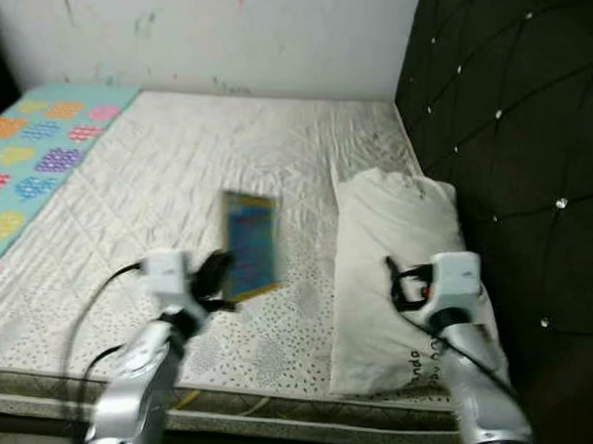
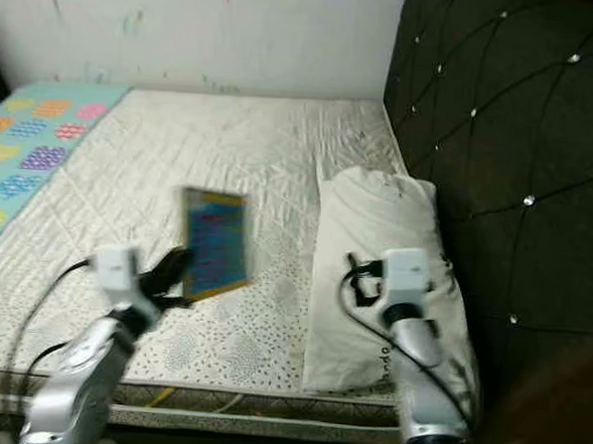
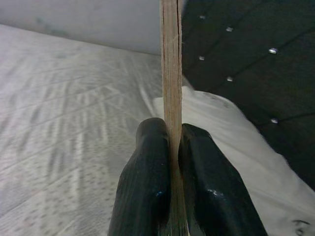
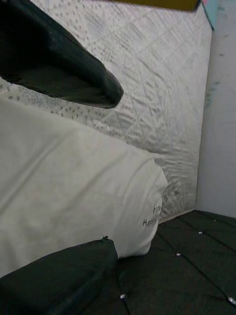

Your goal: Clean up the room

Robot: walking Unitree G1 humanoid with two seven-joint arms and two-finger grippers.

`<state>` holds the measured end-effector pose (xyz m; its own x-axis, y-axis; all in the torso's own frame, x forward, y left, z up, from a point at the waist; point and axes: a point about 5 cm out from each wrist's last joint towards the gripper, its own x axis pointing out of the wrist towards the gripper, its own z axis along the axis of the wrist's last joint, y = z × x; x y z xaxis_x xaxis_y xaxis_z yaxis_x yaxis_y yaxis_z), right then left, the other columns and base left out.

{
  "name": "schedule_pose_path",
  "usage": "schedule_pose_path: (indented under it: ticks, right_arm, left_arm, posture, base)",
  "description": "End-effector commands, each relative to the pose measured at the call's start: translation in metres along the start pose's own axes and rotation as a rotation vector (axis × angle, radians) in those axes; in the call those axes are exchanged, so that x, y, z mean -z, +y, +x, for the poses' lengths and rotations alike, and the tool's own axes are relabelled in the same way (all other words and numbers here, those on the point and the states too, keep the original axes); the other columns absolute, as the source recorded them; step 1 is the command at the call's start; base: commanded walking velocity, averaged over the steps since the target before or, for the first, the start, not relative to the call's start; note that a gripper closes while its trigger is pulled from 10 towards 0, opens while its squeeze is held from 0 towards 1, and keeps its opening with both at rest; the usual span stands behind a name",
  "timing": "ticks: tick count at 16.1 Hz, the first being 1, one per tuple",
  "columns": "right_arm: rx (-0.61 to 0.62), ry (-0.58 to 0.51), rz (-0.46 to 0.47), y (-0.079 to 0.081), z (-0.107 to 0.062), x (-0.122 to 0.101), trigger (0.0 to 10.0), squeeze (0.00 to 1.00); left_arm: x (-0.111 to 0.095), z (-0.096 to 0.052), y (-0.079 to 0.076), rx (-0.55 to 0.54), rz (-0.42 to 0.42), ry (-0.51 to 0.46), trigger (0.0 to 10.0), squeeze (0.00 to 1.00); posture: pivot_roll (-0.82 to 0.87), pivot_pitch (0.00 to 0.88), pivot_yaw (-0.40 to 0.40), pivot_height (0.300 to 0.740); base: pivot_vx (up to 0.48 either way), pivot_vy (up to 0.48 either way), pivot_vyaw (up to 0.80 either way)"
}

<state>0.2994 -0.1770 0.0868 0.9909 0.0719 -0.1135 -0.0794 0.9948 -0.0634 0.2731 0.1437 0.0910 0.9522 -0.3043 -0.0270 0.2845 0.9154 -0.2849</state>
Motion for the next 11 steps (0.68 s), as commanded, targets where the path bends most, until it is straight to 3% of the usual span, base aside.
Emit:
schedule_pose_path:
  ticks: [1, 11]
  right_arm:
    - [-0.025, -0.014, 0.012, 0.0105, 0.0027, -0.0047, 10.0, 0.0]
    - [-0.032, -0.012, -0.001, 0.0083, 0.0032, -0.0047, 10.0, 0.0]
  left_arm:
    - [-0.013, -0.0028, 0.01, -0.033, 0.022, -0.043, 10.0, 0.0]
    - [-0.01, -0.001, 0.01, -0.069, 0.001, -0.033, 10.0, 0.0]
  posture:
    - [-0.15, 0.0, 0.041, 0.74]
    - [-0.15, 0.0, 0.032, 0.74]
  base:
    - [0.244, 0.0, 0.0]
    - [0.0, 0.0, 0.0]
